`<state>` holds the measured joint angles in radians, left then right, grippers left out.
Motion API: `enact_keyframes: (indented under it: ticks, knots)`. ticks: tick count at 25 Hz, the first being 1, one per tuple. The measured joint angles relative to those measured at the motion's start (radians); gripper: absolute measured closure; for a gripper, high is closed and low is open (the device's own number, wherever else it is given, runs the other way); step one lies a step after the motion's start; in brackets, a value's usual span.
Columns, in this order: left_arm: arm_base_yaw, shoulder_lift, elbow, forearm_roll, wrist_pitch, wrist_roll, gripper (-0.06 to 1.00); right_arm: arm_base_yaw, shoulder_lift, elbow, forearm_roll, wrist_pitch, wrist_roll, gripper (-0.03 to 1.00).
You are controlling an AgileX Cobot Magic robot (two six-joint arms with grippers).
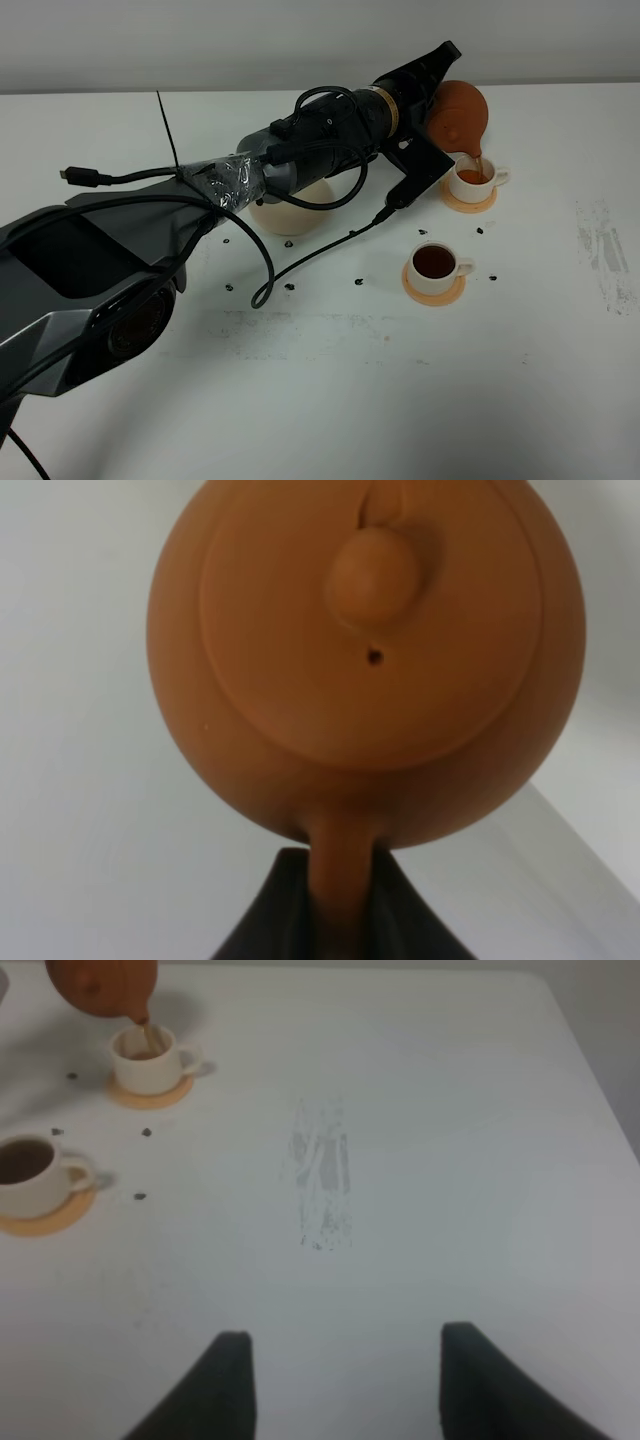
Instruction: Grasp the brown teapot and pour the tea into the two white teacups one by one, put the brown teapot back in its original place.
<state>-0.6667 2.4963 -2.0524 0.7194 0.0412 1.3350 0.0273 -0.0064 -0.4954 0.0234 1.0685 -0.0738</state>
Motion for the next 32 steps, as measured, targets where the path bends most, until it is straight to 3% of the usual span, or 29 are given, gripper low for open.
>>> enact_keyframes:
  ticks: [17,32]
  knots:
    - [0.000,0.000,0.000,0.137,-0.029,0.006,0.83,0.000,0.000,0.000,0.000,0.000,0.000,0.53]
    - [0.000,0.000,0.000,0.196,-0.073,0.006,0.83,0.000,0.000,0.000,0.000,0.000,0.000,0.53]
